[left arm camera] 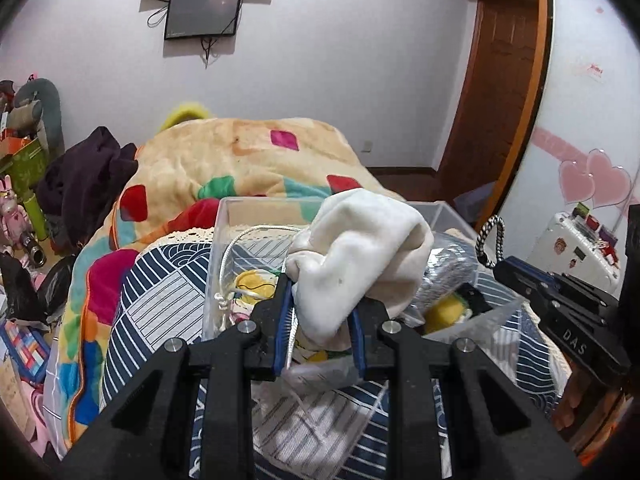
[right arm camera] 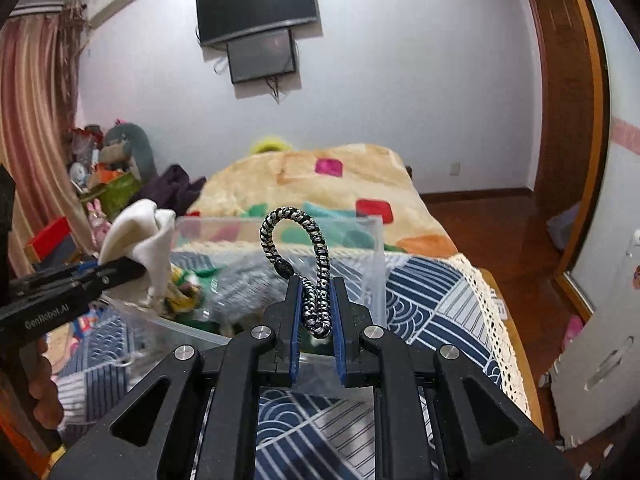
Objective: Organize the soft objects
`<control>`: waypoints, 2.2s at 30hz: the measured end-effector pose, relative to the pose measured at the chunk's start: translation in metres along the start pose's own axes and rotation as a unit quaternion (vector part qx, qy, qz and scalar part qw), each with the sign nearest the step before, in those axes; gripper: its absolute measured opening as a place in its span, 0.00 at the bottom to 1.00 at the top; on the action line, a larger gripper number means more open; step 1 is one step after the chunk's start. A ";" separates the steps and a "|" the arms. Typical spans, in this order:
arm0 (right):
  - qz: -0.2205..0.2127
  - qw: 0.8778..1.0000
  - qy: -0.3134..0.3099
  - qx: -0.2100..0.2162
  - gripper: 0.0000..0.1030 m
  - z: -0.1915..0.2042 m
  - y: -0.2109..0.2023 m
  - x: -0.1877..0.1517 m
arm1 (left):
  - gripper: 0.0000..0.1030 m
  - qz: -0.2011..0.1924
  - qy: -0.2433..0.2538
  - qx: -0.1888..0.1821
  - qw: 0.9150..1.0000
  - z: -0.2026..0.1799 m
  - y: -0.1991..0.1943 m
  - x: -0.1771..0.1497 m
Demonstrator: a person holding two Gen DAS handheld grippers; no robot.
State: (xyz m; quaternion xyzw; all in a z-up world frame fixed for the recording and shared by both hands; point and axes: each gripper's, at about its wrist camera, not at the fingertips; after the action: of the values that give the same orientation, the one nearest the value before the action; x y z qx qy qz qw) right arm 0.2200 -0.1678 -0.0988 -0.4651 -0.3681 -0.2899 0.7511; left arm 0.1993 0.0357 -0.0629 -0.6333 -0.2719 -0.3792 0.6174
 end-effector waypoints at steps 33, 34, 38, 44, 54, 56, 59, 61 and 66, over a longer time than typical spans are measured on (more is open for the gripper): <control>-0.052 0.998 -0.037 0.005 0.36 0.017 -0.063 0.016 | 0.53 -0.095 0.012 0.014 0.995 -0.015 -0.105 -0.005; -0.061 0.997 -0.039 0.011 0.36 0.020 -0.071 0.018 | 0.53 -0.109 0.016 0.017 0.994 -0.018 -0.116 -0.004; -0.093 0.994 -0.044 0.035 0.40 0.032 -0.100 0.025 | 0.54 -0.140 0.024 0.022 0.990 -0.025 -0.146 0.001; -0.136 0.987 -0.053 0.061 0.70 0.046 -0.132 0.026 | 0.79 -0.171 0.027 0.034 0.984 -0.033 -0.178 0.001; -0.169 0.983 -0.042 0.064 1.00 0.051 -0.149 0.019 | 0.98 -0.186 0.037 0.050 0.981 -0.042 -0.199 -0.007; -0.168 0.983 -0.039 0.064 1.00 0.050 -0.151 0.017 | 0.98 -0.186 0.042 0.054 0.980 -0.045 -0.201 -0.010; -0.165 0.984 -0.033 0.064 1.00 0.047 -0.149 0.015 | 0.99 -0.188 0.045 0.056 0.979 -0.047 -0.202 -0.011; -0.166 0.984 -0.032 0.062 1.00 0.046 -0.151 0.013 | 0.99 -0.190 0.047 0.056 0.979 -0.048 -0.204 -0.013; -0.165 0.984 -0.030 0.061 1.00 0.043 -0.154 0.009 | 0.99 -0.193 0.052 0.058 0.978 -0.052 -0.207 -0.014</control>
State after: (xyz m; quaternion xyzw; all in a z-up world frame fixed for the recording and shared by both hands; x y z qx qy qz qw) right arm 0.0935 -0.1910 -0.0036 -0.3602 -0.4789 -0.3729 0.7085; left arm 0.0159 0.0042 0.0423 -0.5119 -0.3783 -0.5070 0.5812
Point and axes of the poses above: each gripper's, at about its wrist camera, not at the fingertips, and y roughly the way its jaws point, z to its left, x to its top, and after that the axes turned 13 degrees about y, right-handed
